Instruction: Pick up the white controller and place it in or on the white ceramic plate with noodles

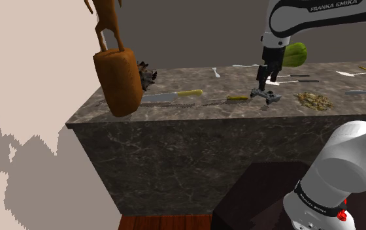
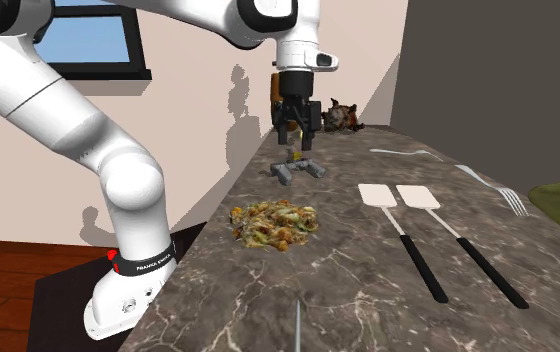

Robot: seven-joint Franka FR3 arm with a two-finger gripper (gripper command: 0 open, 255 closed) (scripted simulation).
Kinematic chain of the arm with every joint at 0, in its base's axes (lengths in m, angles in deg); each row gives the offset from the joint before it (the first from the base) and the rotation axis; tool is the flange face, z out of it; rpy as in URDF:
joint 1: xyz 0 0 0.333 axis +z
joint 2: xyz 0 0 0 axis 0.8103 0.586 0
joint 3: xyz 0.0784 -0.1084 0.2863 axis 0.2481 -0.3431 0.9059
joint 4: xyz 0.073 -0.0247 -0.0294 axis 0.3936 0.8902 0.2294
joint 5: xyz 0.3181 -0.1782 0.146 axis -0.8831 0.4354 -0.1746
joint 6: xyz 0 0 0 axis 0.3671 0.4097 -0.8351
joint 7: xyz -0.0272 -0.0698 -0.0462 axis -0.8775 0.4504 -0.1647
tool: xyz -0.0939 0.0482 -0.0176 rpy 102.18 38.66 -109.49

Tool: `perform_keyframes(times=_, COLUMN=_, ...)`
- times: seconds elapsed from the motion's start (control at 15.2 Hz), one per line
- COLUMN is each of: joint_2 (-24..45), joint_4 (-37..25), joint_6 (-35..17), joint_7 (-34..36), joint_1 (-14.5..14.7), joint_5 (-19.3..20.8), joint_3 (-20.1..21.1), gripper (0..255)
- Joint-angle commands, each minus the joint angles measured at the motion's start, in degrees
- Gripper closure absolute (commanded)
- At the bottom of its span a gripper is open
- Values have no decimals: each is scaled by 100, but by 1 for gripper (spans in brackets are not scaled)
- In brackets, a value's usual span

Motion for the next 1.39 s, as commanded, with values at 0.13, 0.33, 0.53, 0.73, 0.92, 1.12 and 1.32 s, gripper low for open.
perform_keyframes(times=0.13, joint_2=62, joint_4=248, joint_6=-288, joint_7=42, joint_1=2, joint_5=46, joint_3=-21, gripper=0)
perform_keyframes(times=0.33, joint_2=70, joint_4=512, joint_6=-561, joint_7=53, joint_1=-21, joint_5=96, joint_3=-77, gripper=0)
perform_keyframes(times=0.53, joint_2=70, joint_4=512, joint_6=-561, joint_7=53, joint_1=-21, joint_5=96, joint_3=-77, gripper=0)
perform_keyframes(times=0.73, joint_2=70, joint_4=512, joint_6=-561, joint_7=53, joint_1=-21, joint_5=96, joint_3=-77, gripper=0)
perform_keyframes(times=0.92, joint_2=70, joint_4=511, joint_6=-560, joint_7=53, joint_1=-21, joint_5=95, joint_3=-77, gripper=255)
perform_keyframes(times=1.12, joint_2=70, joint_4=511, joint_6=-560, joint_7=53, joint_1=-21, joint_5=95, joint_3=-77, gripper=255)
perform_keyframes(times=1.32, joint_2=70, joint_4=511, joint_6=-560, joint_7=53, joint_1=-21, joint_5=95, joint_3=-77, gripper=255)
